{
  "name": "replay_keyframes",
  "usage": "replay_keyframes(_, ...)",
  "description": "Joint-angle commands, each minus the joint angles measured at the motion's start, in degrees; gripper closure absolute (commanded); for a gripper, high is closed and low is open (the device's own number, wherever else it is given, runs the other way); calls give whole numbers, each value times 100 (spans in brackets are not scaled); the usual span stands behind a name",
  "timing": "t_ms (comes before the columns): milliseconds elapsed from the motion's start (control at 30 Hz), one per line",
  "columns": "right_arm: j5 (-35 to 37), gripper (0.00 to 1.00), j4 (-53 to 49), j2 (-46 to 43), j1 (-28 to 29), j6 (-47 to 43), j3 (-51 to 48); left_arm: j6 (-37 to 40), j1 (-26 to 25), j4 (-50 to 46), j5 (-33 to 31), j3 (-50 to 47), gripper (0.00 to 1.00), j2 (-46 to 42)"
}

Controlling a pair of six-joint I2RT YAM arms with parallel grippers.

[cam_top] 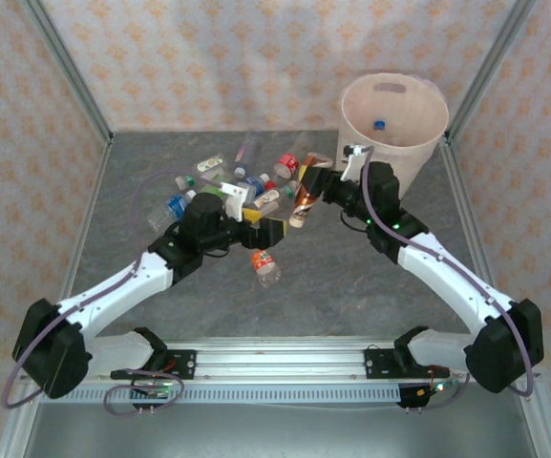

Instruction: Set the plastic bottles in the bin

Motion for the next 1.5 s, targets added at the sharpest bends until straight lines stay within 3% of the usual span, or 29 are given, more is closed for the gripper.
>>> replay_keyframes(0, 345, 52, -569, -118, -266, -426, 448, -170, -28, 84, -1379, -278, 0, -499)
replay_keyframes(267, 702, 52, -1011, 81, -580, -1341, 1410, -579, -30, -431, -3474, -825, 0, -1317)
replay_keyframes(367, 848, 52, -1157, 205, -756, -1551, 1837, -649, -21, -623, -3842, -932, 0, -1478)
replay_keyframes(700, -21, 51, -1944, 1139, -1836, -1741, 3479, -650, -10, -829, -4214, -966, 0, -1451)
replay_keyframes(900, 538, 50, -2202, 1518, -2214, -2005, 4127, -833, -15, -946, -4201, -1001, 0, -1415)
replay_keyframes(1167, 1989, 49, -2394, 2267, -2399, -3092, 4447, -832, -3, -934, -4168, -1039, 0, -1381)
replay_keyframes(1467, 1157, 43, -3463, 2376, -2399, -3699, 4177, -871, -3, -1026, -4171, -1111, 0, -1443)
